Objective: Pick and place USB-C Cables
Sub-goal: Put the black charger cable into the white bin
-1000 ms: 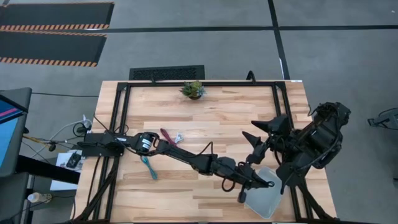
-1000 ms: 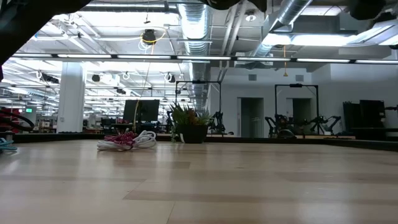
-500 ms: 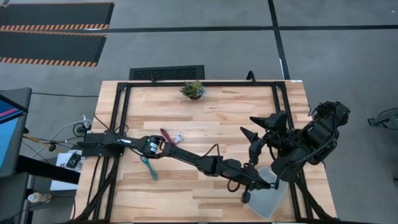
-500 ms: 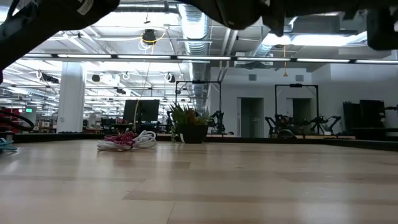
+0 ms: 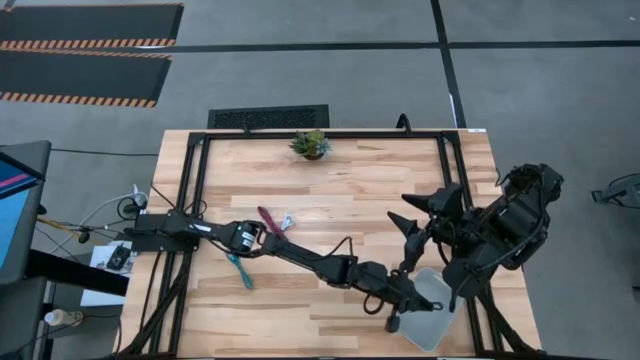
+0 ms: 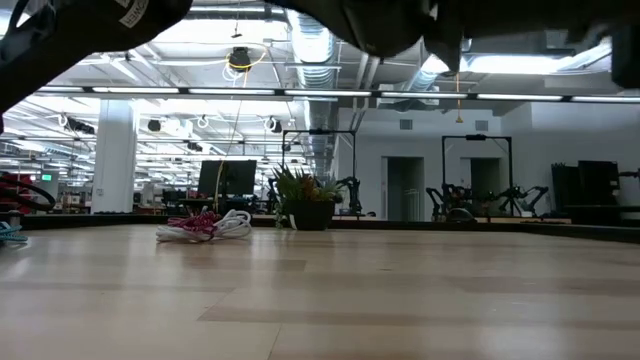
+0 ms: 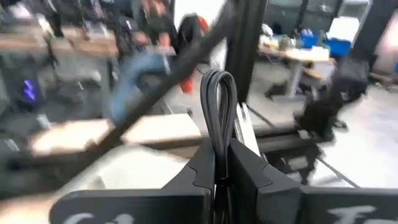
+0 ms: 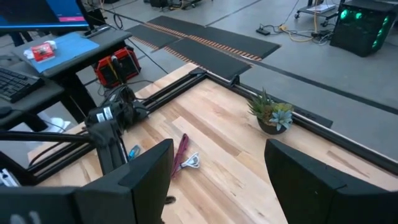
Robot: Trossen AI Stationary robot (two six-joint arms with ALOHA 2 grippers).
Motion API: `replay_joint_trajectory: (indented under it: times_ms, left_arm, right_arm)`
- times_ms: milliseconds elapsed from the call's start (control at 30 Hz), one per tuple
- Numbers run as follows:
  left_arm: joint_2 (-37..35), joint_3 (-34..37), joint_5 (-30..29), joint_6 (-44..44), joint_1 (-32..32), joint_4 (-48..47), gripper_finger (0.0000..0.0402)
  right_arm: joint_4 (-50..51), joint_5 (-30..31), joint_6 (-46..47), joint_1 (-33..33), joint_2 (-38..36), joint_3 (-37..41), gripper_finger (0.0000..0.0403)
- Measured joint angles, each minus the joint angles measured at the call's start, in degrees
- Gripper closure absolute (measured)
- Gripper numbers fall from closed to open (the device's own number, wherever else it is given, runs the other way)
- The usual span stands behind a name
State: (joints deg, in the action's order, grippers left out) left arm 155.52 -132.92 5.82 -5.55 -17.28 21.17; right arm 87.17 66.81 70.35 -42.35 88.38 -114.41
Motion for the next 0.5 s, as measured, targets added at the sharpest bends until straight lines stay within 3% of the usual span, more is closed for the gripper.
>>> replay_joint_trajectory:
  times_ms: [500]
  left_arm:
    - [1.3,0.1,-0.3,-0.4,-0.3,-1.6,0.0394]
  right_arm:
    - [-0.3,0.1,-0.4,0.1,0.0,0.0,0.0124]
